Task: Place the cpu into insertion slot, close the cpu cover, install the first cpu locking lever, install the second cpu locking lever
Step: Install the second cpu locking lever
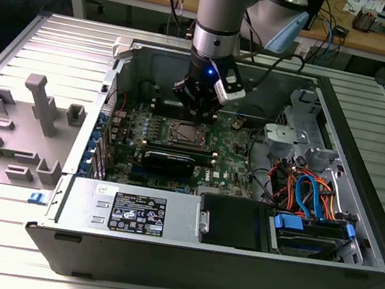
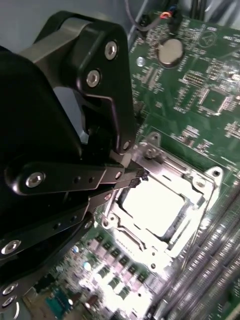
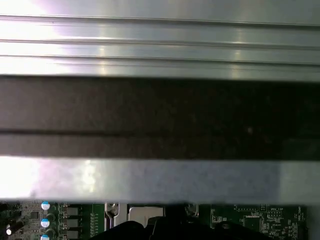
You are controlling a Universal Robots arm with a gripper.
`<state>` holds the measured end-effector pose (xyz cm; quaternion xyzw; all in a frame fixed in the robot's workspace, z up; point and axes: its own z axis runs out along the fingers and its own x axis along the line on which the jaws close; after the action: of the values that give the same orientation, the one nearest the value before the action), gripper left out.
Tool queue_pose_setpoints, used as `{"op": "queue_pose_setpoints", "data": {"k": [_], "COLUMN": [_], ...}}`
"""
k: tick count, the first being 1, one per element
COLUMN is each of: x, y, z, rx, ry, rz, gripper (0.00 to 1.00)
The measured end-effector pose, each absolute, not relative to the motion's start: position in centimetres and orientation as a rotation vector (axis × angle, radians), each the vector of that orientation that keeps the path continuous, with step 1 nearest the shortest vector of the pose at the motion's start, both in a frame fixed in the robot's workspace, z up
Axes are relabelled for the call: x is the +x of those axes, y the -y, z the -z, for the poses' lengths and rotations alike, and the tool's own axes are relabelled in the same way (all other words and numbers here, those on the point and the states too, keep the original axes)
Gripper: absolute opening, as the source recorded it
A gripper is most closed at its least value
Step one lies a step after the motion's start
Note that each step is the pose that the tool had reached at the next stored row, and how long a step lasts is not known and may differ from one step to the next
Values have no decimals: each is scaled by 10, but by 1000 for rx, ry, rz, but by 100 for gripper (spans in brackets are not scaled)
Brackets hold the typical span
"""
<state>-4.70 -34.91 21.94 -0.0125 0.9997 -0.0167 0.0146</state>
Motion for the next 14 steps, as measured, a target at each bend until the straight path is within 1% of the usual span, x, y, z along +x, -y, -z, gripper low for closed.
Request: {"op": "queue_pose_setpoints", "data": {"k": [5,14], "x": [-47,-47], "y": [359,362], "z": [-220,-225], "rx": [-38,-36], "ry": [-3113,-3113], "rz": [52,48], "gripper": [11,11]}}
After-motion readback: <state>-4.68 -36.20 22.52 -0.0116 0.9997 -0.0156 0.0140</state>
